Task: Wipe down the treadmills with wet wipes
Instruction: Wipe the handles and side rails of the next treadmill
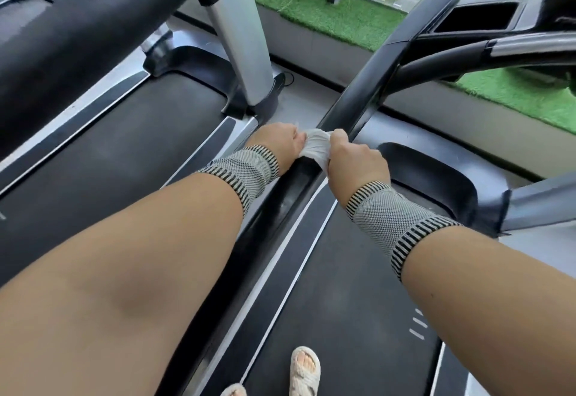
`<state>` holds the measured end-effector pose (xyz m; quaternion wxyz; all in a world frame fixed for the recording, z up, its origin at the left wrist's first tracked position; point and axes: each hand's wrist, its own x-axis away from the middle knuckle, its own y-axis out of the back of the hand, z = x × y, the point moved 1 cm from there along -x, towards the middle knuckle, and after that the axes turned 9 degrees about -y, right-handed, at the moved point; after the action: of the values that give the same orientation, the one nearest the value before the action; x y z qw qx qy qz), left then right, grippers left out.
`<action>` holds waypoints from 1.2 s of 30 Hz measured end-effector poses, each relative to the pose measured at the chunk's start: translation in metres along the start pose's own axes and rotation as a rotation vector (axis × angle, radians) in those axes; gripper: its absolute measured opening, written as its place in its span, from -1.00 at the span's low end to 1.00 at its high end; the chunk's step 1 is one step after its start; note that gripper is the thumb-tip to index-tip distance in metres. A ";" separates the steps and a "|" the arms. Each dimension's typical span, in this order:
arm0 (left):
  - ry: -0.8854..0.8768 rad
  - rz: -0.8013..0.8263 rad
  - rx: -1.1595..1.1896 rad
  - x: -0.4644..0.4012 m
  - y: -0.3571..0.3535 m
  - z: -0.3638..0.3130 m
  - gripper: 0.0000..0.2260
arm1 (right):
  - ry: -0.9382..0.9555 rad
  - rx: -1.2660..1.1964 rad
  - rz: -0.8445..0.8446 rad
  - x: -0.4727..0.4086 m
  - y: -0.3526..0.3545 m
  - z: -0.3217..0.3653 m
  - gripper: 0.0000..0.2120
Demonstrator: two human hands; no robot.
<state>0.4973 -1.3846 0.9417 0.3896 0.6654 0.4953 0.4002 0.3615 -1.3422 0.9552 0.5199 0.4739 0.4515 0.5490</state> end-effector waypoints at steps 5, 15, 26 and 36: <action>0.005 0.001 0.009 0.023 -0.004 0.012 -0.66 | -0.029 -0.011 0.016 0.024 -0.003 0.013 -0.81; -0.024 0.021 0.028 0.087 -0.011 0.035 -0.68 | -0.059 0.013 0.024 0.083 -0.019 0.046 -0.80; -0.023 0.022 0.089 0.152 -0.021 0.059 -0.70 | -0.085 -0.003 0.048 0.141 -0.036 0.075 -0.83; -0.010 0.028 0.075 0.202 -0.028 0.077 -0.70 | -0.078 0.013 0.089 0.189 -0.044 0.098 -0.82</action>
<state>0.5966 -1.1924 0.9170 0.3614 0.6883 0.4986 0.3834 0.4628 -1.1507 0.9354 0.5089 0.5181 0.4129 0.5497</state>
